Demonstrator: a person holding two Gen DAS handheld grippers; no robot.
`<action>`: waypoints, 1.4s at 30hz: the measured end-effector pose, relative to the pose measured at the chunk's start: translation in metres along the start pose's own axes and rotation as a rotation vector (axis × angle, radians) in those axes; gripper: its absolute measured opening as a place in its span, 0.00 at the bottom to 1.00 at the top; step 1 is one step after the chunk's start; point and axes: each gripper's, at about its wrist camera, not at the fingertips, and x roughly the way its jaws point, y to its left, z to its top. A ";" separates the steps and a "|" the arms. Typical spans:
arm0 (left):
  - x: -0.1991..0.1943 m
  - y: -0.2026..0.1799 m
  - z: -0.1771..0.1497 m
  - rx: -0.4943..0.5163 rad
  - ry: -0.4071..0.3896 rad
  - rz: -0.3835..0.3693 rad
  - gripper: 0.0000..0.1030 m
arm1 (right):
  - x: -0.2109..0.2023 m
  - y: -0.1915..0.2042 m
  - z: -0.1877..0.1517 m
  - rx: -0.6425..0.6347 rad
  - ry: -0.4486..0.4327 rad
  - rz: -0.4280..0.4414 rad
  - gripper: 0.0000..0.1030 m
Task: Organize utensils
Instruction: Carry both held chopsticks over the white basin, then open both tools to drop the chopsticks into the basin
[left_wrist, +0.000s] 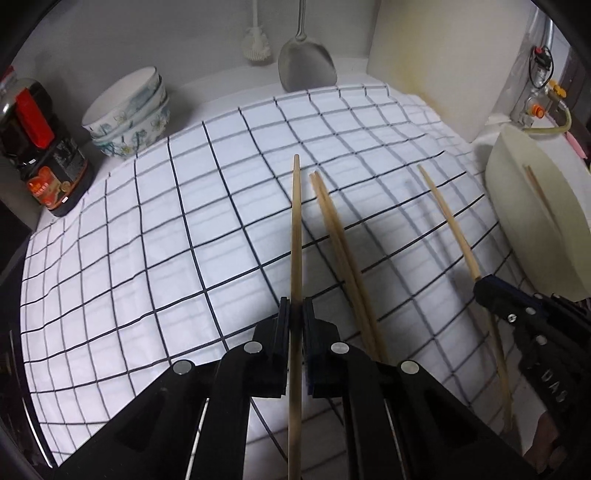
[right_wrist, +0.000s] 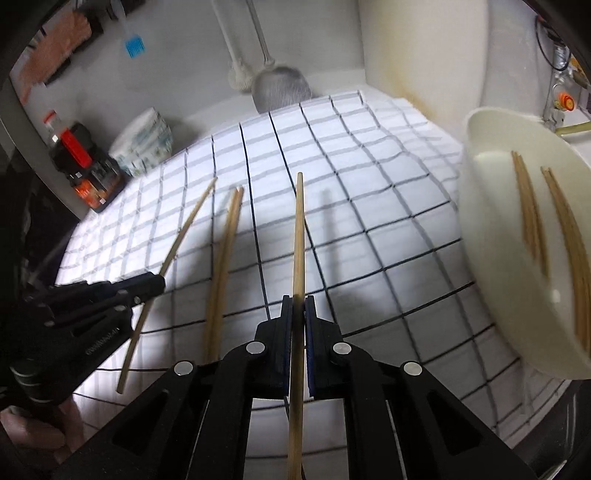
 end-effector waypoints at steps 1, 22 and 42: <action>-0.005 -0.003 0.002 -0.001 -0.007 -0.002 0.07 | -0.009 -0.003 0.003 0.001 -0.014 0.005 0.06; -0.062 -0.203 0.084 0.151 -0.150 -0.186 0.07 | -0.123 -0.193 0.021 0.197 -0.197 -0.110 0.06; 0.016 -0.318 0.102 0.297 -0.030 -0.226 0.07 | -0.079 -0.274 0.032 0.324 -0.117 -0.134 0.06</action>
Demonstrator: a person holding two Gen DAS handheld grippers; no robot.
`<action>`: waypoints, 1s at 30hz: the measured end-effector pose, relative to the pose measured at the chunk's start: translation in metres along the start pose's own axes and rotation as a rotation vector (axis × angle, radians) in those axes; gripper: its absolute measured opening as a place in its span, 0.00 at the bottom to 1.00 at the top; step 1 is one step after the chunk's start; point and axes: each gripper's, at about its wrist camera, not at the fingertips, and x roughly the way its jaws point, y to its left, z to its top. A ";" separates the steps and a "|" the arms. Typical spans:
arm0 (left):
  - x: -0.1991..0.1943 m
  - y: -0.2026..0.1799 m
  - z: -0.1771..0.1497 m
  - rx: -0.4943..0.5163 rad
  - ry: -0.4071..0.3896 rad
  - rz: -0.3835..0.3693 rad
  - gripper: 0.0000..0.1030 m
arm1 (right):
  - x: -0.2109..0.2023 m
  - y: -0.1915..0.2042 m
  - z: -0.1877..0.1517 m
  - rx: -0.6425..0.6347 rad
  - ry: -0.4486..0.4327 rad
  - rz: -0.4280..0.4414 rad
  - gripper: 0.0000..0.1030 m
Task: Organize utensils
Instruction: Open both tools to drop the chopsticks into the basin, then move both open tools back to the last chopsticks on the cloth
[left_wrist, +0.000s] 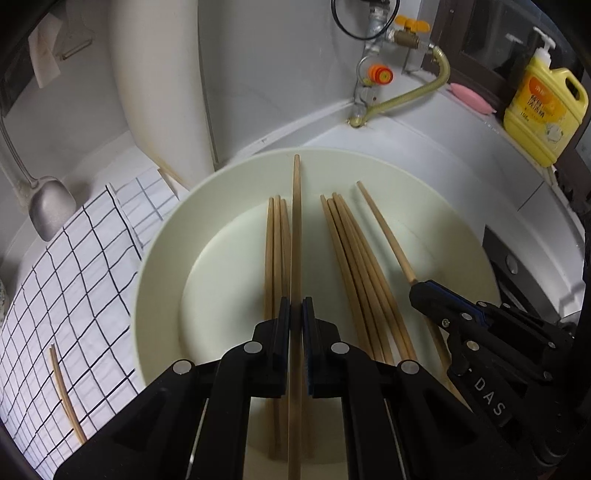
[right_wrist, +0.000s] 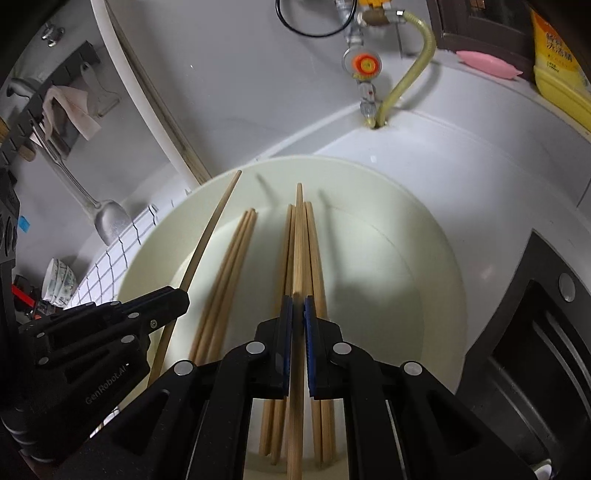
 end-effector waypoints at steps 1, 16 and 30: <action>0.003 0.001 -0.001 -0.001 0.007 0.004 0.07 | 0.002 -0.001 0.000 -0.002 0.005 -0.003 0.06; -0.014 0.016 -0.010 -0.014 -0.003 0.090 0.65 | -0.001 0.000 -0.002 -0.026 -0.021 -0.032 0.13; -0.074 0.043 -0.036 -0.056 -0.062 0.132 0.77 | -0.044 0.022 -0.025 -0.034 -0.050 -0.023 0.31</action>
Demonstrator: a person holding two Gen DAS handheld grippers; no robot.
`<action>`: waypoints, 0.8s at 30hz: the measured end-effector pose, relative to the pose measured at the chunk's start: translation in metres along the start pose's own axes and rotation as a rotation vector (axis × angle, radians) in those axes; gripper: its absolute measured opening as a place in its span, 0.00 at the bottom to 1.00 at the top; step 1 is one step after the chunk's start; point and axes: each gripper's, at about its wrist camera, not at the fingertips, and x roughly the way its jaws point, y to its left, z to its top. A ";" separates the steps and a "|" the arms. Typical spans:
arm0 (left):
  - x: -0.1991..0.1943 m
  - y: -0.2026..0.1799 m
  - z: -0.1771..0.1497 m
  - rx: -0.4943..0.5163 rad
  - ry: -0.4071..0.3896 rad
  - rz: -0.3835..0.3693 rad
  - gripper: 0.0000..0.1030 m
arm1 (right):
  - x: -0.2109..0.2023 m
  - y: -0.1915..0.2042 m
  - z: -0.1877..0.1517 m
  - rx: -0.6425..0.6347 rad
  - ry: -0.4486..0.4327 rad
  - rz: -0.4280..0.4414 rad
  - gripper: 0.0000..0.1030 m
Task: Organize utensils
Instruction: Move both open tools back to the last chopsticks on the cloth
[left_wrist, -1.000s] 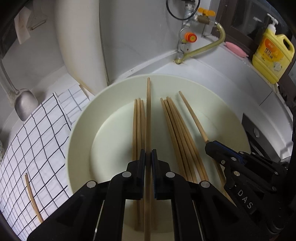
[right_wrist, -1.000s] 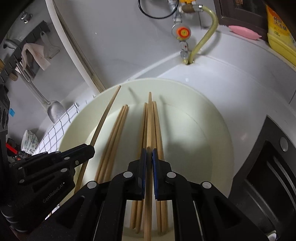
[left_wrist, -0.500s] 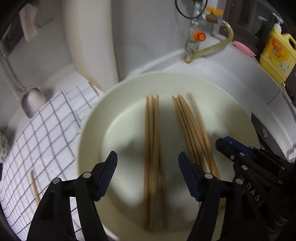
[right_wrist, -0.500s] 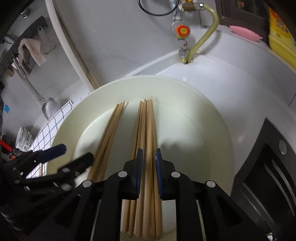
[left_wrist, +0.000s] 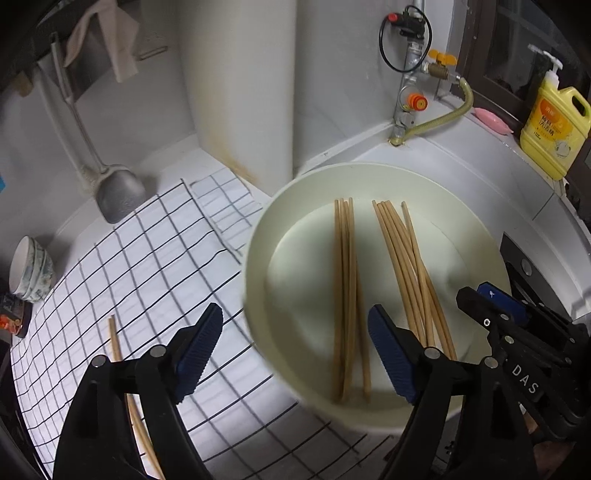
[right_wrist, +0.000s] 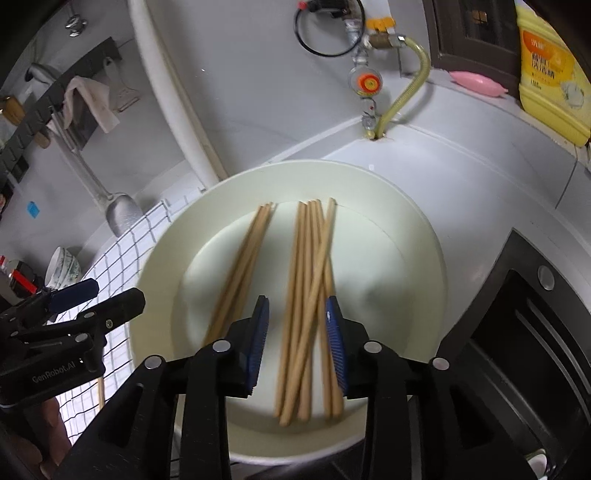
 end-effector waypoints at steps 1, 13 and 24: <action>-0.003 0.002 -0.001 -0.002 -0.002 0.001 0.77 | -0.004 0.004 -0.001 -0.006 -0.004 0.001 0.34; -0.057 0.062 -0.025 -0.075 -0.063 0.047 0.85 | -0.040 0.066 -0.007 -0.110 -0.047 0.017 0.49; -0.080 0.130 -0.067 -0.169 -0.064 0.109 0.87 | -0.043 0.136 -0.020 -0.206 -0.037 0.058 0.54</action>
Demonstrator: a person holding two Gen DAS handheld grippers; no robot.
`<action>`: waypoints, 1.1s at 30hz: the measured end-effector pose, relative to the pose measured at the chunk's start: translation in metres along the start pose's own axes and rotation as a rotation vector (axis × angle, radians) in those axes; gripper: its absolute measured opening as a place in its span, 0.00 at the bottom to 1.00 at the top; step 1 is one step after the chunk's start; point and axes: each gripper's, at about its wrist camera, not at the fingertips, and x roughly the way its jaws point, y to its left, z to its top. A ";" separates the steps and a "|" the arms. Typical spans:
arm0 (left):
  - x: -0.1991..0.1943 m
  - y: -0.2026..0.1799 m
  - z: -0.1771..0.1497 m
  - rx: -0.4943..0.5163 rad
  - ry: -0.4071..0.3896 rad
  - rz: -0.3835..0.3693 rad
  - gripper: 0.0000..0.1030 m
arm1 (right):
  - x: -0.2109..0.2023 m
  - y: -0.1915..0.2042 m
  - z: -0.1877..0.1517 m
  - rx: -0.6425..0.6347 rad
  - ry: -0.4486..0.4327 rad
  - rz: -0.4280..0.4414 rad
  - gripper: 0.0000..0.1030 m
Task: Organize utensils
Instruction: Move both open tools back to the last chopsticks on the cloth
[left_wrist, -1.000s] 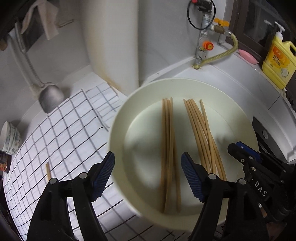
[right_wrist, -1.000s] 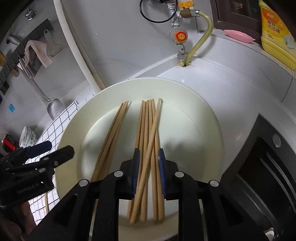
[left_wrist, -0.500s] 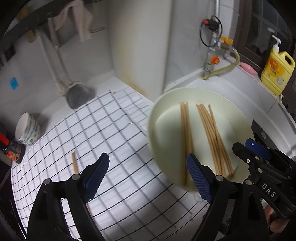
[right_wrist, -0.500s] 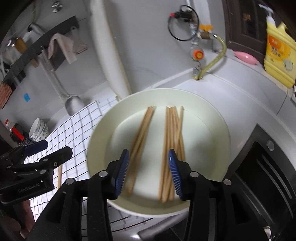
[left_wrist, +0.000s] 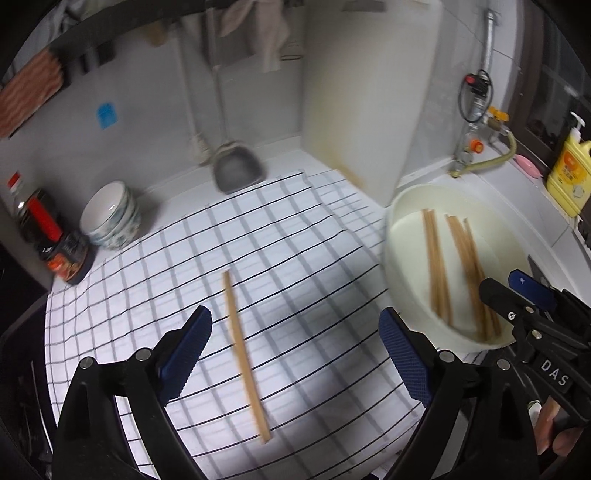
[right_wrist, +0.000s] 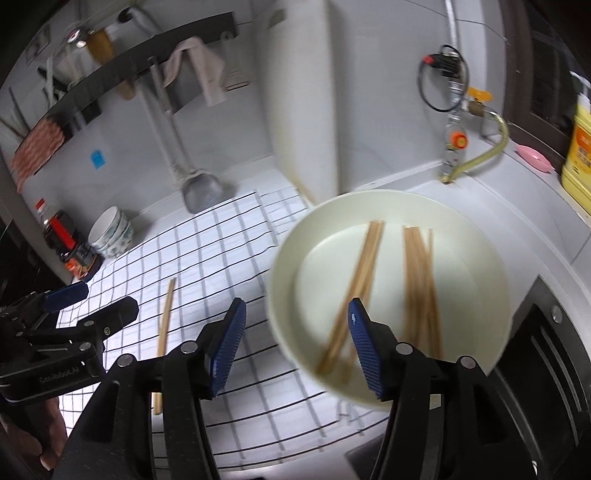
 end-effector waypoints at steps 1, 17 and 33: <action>0.000 0.008 -0.003 -0.012 0.004 0.003 0.87 | 0.001 0.008 -0.001 -0.011 0.005 0.005 0.54; 0.013 0.113 -0.051 -0.138 0.068 0.063 0.88 | 0.032 0.103 -0.031 -0.103 0.082 0.058 0.58; 0.047 0.170 -0.088 -0.167 0.118 0.078 0.89 | 0.112 0.157 -0.074 -0.145 0.186 0.056 0.58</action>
